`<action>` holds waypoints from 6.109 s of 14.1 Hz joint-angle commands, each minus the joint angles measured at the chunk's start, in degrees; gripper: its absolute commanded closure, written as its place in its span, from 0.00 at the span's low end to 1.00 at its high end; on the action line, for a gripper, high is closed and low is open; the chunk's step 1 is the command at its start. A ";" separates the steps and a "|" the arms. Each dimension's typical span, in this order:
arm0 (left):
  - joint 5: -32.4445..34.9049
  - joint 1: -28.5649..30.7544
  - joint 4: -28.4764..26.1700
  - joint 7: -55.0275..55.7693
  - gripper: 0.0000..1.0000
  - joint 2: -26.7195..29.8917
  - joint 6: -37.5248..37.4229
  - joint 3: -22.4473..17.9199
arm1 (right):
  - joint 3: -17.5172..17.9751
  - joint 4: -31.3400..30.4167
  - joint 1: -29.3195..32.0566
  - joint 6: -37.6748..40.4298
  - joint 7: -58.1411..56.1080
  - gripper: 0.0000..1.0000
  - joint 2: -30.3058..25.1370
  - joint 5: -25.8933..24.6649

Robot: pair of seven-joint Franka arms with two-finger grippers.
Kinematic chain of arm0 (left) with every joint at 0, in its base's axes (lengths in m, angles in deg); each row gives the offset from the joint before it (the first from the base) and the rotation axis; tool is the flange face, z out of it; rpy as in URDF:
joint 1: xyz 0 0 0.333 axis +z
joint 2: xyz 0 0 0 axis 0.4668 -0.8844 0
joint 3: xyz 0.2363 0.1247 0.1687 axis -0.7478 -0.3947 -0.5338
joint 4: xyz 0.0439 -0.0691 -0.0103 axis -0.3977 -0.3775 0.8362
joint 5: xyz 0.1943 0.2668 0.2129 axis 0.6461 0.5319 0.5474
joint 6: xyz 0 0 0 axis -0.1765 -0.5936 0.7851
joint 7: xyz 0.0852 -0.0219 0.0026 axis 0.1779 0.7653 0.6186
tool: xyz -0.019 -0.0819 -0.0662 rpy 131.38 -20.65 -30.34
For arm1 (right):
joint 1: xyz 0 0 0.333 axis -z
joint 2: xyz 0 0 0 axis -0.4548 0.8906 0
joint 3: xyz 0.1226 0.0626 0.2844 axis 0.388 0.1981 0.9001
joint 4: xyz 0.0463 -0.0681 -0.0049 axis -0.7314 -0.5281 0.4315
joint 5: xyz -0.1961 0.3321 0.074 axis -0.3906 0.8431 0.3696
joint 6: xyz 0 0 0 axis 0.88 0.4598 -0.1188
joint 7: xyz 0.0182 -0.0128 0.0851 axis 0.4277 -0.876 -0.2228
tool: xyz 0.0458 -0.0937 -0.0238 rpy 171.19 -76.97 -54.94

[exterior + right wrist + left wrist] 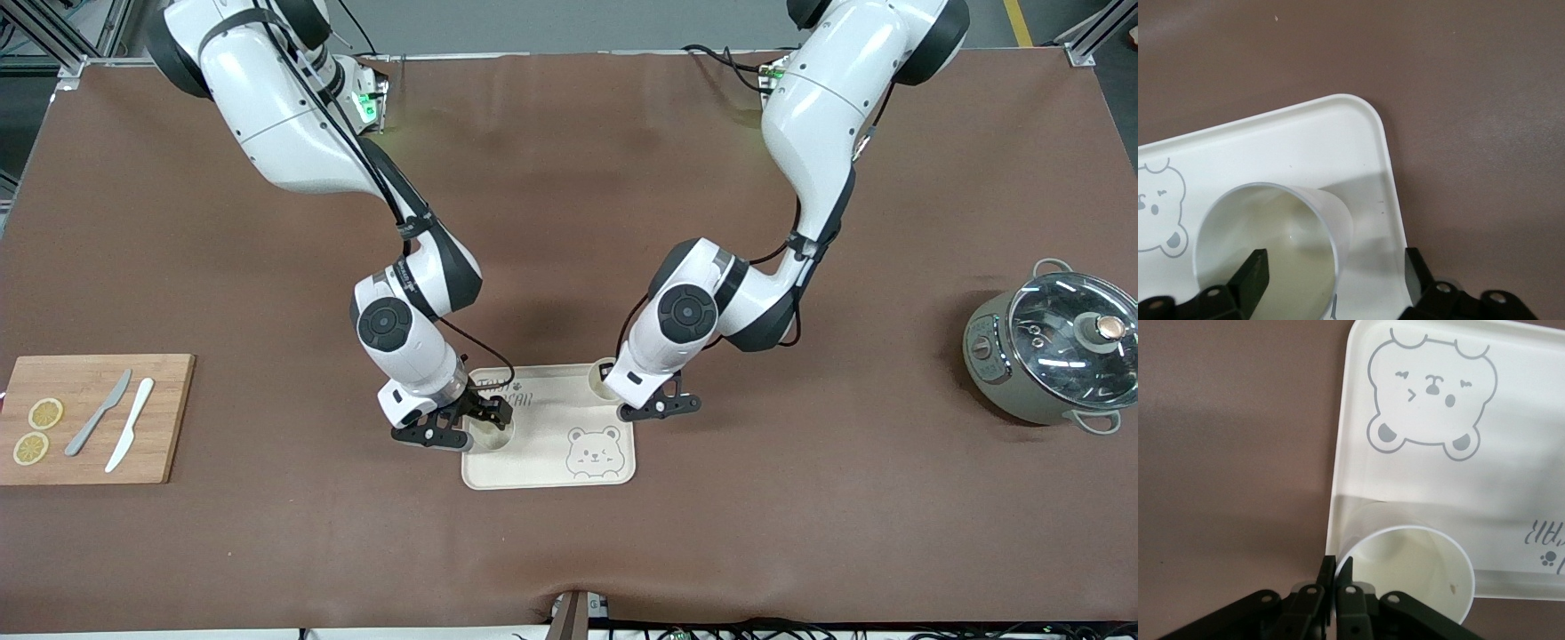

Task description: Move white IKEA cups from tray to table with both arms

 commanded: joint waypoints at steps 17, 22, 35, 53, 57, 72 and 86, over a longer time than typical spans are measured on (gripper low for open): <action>-0.07 2.94 5.71 -13.78 1.00 5.45 -14.41 -9.49 | -0.45 4.64 -1.03 1.77 3.74 1.00 0.98 -0.86; 0.11 7.94 5.44 -19.47 1.00 5.54 -14.41 -10.38 | 0.25 12.72 5.29 19.15 -6.76 1.00 -0.43 -0.25; -0.94 21.13 3.86 -38.58 1.00 2.73 -14.24 -9.94 | 0.16 15.46 24.81 34.56 -49.42 1.00 -6.24 0.20; -1.82 21.75 4.30 -42.79 0.00 2.89 -13.88 -10.20 | -0.28 13.00 30.35 22.09 -70.79 1.00 3.08 6.00; -2.17 22.71 4.30 -42.35 0.00 7.55 -15.28 -10.38 | -0.28 13.00 29.83 19.27 -71.06 1.00 4.13 5.82; 0.20 22.28 4.21 -37.17 0.00 28.02 -38.83 -10.29 | -0.19 13.52 29.92 17.77 -69.92 0.00 4.93 6.35; 0.20 22.72 4.39 -37.96 0.00 36.74 -45.70 -10.38 | -0.01 23.37 30.88 62.90 -48.33 0.00 -22.72 10.13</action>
